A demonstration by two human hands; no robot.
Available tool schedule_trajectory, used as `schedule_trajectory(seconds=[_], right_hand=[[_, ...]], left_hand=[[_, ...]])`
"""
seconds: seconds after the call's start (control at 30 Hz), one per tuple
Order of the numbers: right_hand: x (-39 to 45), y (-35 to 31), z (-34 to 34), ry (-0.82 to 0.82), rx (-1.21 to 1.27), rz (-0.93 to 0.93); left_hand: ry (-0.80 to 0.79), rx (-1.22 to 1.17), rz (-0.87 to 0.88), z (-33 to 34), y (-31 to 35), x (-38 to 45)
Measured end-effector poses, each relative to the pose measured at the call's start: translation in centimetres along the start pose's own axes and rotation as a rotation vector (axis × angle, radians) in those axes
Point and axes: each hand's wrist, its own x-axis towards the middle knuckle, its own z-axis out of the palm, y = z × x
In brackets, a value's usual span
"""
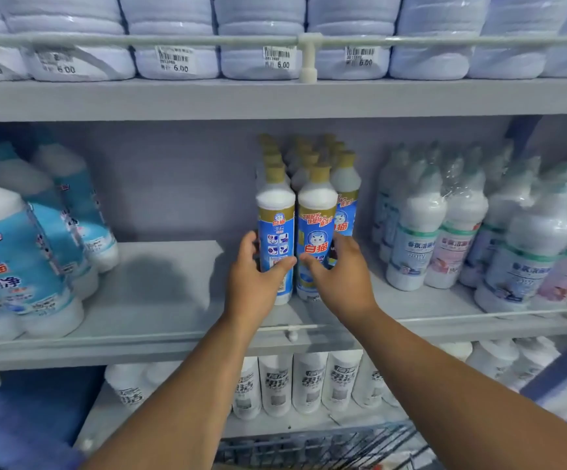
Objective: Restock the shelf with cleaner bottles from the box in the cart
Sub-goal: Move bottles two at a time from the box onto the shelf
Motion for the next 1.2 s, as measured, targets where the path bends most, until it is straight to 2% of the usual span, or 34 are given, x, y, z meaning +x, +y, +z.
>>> schedule_trajectory(seconds=[0.13, 0.37, 0.63, 0.83, 1.2], right_hand=[[-0.1, 1.0, 1.0, 0.013, 0.029, -0.032], [-1.0, 2.5, 1.7, -0.035, 0.123, 0.043], [-0.5, 2.3, 1.0, -0.116, 0.126, 0.082], [-0.9, 2.3, 1.1, -0.098, 0.038, 0.023], [-1.0, 1.8, 1.1, -0.104, -0.06, -0.002]], left_hand=[[0.025, 0.031, 0.045, 0.7, -1.2, 0.3], [-0.021, 0.178, 0.051, 0.4, -2.2, -0.5], [0.099, 0.312, 0.051, 0.5, -2.3, 0.1], [-0.006, 0.27, 0.006, 0.0, -2.6, -0.4], [-0.021, 0.231, 0.003, -0.2, -2.6, -0.8]])
